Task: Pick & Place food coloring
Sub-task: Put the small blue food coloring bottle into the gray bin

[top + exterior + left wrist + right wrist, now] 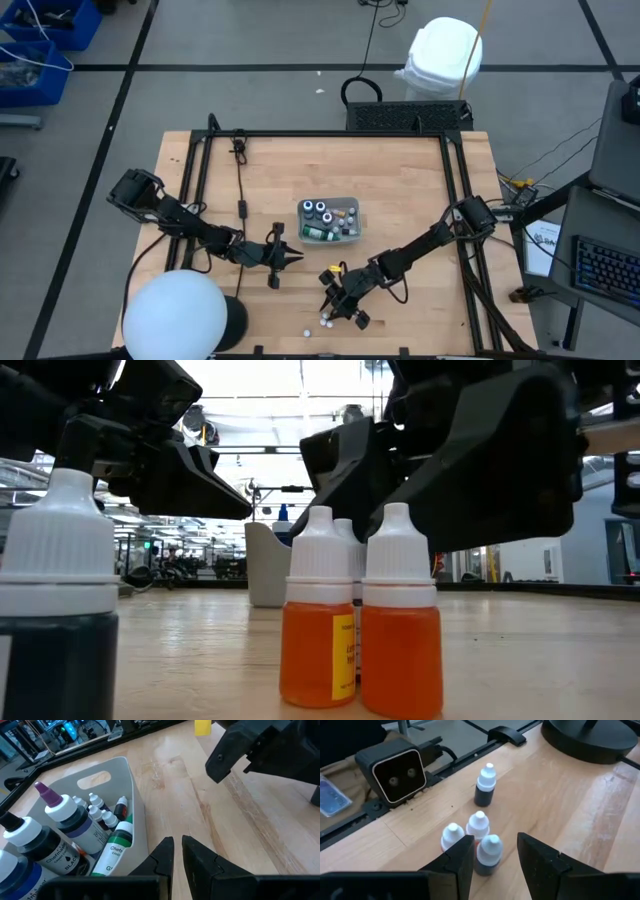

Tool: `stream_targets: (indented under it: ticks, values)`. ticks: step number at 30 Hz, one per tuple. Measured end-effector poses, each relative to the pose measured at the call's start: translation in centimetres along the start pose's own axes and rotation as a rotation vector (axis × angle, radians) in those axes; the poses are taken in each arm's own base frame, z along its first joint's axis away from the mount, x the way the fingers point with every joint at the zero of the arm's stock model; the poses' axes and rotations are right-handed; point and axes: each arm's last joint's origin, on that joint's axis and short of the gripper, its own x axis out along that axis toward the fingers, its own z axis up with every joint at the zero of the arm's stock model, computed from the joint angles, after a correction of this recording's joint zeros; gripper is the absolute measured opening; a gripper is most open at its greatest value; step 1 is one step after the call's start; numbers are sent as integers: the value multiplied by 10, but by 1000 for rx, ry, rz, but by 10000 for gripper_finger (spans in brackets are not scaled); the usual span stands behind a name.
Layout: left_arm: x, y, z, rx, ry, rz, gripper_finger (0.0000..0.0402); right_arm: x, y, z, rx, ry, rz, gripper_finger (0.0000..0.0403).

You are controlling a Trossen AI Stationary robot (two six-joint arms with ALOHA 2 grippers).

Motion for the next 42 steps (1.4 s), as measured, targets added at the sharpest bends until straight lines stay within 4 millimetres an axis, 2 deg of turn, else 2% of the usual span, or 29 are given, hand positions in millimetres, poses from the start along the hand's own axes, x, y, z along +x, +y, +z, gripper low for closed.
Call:
stream_targets:
  ticks: [42]
  values:
    - [0,0,0,13,0,0,47,1,1,0,-46,-16,48,141]
